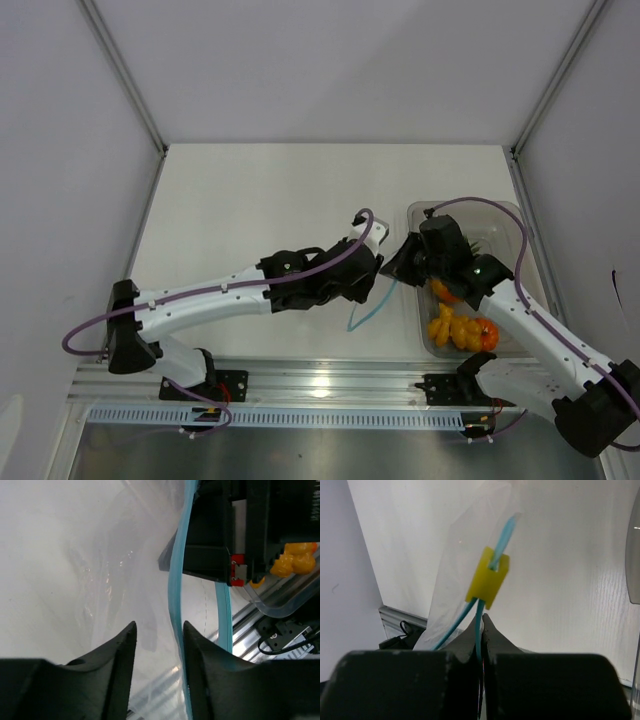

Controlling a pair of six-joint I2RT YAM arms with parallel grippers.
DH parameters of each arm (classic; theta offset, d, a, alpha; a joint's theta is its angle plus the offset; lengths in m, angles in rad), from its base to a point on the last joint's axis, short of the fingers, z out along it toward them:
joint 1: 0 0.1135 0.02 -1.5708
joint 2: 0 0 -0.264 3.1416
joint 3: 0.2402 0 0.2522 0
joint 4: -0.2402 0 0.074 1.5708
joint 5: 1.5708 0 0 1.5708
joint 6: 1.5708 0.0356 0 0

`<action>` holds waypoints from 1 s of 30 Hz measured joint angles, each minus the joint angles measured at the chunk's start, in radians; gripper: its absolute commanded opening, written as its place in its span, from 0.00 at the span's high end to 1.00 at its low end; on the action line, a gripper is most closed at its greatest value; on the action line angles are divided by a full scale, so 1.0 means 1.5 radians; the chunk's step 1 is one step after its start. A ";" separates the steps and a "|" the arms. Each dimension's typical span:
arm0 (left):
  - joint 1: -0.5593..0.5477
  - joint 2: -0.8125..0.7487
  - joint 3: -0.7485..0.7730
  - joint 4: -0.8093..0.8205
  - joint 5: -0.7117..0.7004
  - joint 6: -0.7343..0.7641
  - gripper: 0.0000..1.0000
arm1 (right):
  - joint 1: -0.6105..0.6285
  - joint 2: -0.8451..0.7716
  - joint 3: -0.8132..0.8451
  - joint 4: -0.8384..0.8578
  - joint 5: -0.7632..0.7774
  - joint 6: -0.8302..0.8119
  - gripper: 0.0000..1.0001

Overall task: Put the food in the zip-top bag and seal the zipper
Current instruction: Open the zipper of the food storage bag at the center of the board.

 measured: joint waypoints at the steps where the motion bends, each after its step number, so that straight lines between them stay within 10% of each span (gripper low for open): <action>1: 0.001 0.002 0.000 0.001 -0.005 0.003 0.51 | 0.004 0.000 0.007 -0.004 0.003 0.003 1.00; 9: 0.008 0.050 0.014 -0.008 -0.025 0.020 0.44 | 0.018 -0.001 0.018 -0.026 0.008 0.013 1.00; 14: 0.031 0.062 0.024 -0.013 -0.023 0.029 0.99 | 0.021 0.000 0.018 -0.033 0.008 0.011 1.00; 30: 0.126 -0.026 0.030 -0.092 -0.041 0.008 0.99 | 0.027 0.129 0.054 -0.065 0.055 -0.145 1.00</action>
